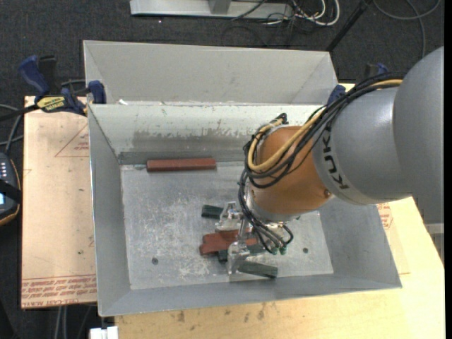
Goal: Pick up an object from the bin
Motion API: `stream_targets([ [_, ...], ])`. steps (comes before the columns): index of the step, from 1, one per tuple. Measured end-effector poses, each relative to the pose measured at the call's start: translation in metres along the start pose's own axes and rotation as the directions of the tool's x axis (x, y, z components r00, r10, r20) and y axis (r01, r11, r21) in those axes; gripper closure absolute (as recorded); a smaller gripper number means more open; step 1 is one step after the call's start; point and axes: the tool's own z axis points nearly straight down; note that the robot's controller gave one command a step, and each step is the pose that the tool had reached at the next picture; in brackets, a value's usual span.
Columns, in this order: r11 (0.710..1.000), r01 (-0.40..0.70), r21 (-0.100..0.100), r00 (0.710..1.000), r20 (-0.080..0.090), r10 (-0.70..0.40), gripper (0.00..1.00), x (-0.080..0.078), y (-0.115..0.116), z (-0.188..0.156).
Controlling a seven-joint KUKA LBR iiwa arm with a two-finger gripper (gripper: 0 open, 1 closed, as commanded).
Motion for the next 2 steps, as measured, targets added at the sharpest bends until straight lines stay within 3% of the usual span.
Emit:
stream_targets([
  [1, 1.0, 0.0, 0.003, 1.0, 0.002, 0.0, 1.0, 0.0, -0.001, -0.007],
  [2, 1.0, 0.0, 0.007, 1.0, -0.008, 0.0, 1.0, 0.001, -0.001, -0.025],
])
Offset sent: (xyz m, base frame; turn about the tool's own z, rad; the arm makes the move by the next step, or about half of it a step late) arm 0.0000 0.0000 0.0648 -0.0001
